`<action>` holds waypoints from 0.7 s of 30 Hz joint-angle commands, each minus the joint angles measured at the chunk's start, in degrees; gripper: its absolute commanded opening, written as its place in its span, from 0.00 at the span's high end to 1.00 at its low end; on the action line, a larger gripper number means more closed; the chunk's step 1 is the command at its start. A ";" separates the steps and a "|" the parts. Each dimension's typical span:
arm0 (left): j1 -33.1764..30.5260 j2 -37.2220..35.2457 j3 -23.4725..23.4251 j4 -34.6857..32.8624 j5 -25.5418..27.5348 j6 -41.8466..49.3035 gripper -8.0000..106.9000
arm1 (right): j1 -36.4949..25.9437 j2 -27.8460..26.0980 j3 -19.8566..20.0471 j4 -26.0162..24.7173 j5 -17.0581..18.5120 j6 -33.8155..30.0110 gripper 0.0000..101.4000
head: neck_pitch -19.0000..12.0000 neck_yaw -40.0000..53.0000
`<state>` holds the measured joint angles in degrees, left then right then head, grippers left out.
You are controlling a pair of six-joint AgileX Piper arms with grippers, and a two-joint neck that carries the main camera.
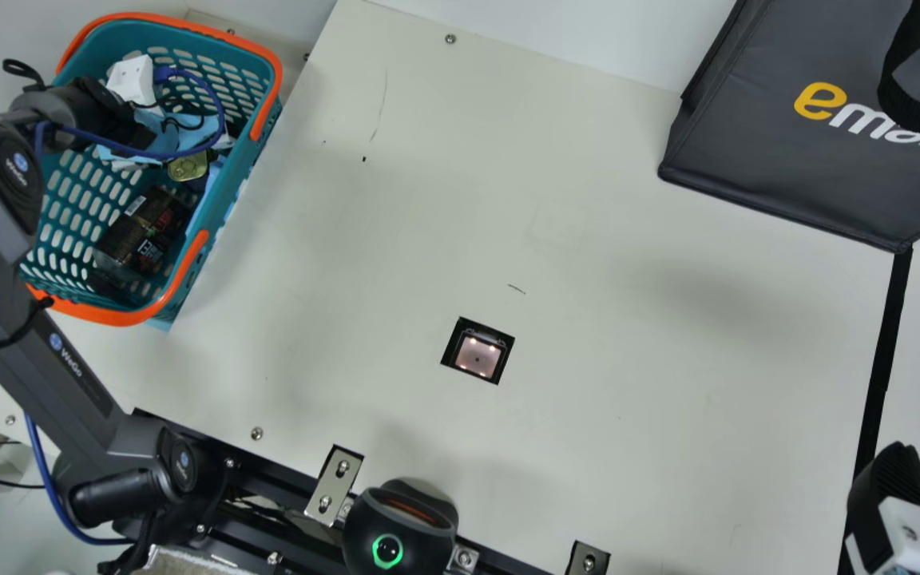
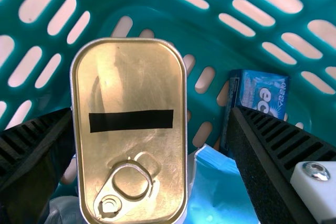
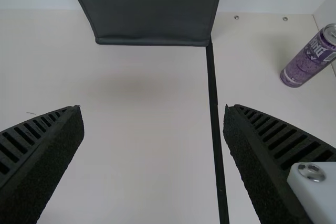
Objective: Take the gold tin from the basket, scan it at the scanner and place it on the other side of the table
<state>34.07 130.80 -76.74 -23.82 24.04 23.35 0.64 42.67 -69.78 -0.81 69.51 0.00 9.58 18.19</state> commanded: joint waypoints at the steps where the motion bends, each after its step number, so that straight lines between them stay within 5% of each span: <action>1: 0.07 0.33 -0.29 0.53 0.31 -0.16 0.15 | 0.00 0.00 0.00 0.00 0.00 0.00 0.06 | -1.66 0.23; 6: 0.08 1.07 -0.87 1.64 0.47 -0.55 0.15 | 0.00 0.00 0.00 0.00 0.00 0.00 0.06 | -1.66 0.23; 21: 0.50 -1.79 1.30 -1.62 -2.76 3.42 1.00 | 0.00 0.00 0.00 0.00 0.00 0.00 0.06 | -1.66 0.23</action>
<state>34.52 129.51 -75.80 -24.86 21.44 26.06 0.64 42.67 -69.78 -0.81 69.51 0.00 9.58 18.19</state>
